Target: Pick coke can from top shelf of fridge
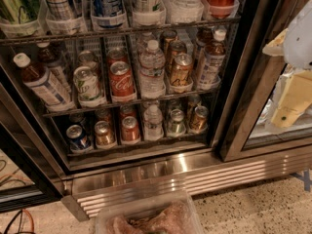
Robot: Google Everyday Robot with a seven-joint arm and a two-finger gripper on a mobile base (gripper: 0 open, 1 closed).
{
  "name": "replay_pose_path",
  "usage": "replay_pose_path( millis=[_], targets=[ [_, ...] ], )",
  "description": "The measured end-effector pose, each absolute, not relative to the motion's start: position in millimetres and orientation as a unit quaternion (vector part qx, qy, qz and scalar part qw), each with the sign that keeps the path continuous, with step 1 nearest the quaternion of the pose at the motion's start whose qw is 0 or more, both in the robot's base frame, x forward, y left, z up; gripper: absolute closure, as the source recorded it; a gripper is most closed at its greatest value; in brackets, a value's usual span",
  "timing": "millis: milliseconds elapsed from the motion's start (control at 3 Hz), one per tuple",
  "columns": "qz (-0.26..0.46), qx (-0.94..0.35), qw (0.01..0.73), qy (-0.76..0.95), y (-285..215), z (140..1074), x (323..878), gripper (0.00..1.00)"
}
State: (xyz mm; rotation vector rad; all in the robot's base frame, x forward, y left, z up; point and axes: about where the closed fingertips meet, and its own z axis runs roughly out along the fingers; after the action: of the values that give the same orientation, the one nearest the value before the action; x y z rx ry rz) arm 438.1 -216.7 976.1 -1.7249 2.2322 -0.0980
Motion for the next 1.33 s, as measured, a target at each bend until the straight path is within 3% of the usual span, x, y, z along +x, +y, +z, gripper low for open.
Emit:
replay_pose_path(
  millis=[667, 1333],
  targets=[
    [-0.044, -0.561, 0.171, 0.809, -219.9, 971.8, 450.8, 0.0],
    [-0.062, -0.417, 0.187, 0.887, -231.9, 953.3, 482.1, 0.0]
  ],
)
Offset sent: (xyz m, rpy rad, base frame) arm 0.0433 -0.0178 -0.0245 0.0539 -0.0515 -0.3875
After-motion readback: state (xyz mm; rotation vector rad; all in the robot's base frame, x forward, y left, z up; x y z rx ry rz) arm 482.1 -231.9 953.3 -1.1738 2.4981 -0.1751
